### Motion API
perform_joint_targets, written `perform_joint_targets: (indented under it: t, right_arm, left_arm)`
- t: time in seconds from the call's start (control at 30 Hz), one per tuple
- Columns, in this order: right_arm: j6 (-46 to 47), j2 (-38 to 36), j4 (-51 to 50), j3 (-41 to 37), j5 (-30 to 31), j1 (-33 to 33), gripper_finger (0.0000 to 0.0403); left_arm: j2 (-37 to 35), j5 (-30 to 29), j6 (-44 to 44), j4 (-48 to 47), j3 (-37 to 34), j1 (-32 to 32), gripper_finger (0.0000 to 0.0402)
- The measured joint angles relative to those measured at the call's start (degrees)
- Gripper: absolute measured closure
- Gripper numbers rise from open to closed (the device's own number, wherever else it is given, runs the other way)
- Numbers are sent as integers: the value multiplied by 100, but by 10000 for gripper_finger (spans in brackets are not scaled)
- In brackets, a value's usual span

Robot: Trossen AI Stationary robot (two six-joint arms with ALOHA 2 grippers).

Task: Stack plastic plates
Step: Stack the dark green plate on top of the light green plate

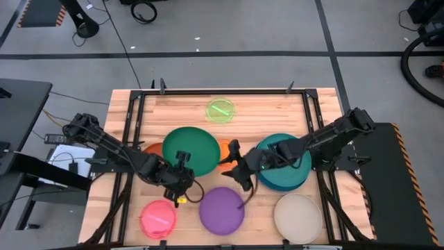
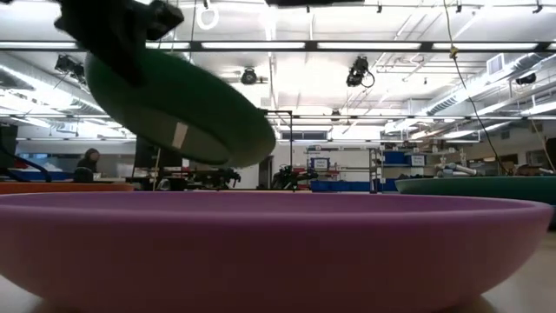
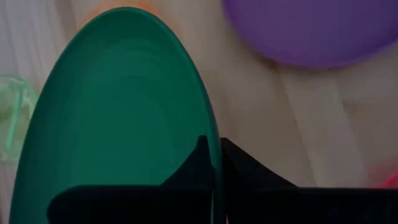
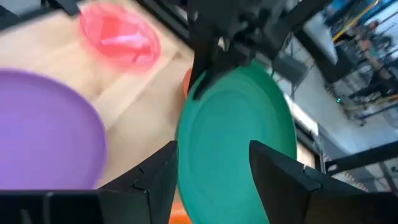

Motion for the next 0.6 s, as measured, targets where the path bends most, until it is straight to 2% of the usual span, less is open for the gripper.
perform_joint_targets:
  t: [0.23, 0.4, 0.6]
  right_arm:
    - [244, 35, -192, 2, -990, -210, 162]
    - [249, -49, -671, 7, -726, -157, 148]
    - [526, 5, -1072, 7, -826, -240, 153]
  left_arm:
    - [-215, 315, 600, 544, -432, 414, 385]
    - [-121, 443, 1343, 953, -398, 568, 385]
    - [-75, 459, 1547, 1036, -398, 657, 385]
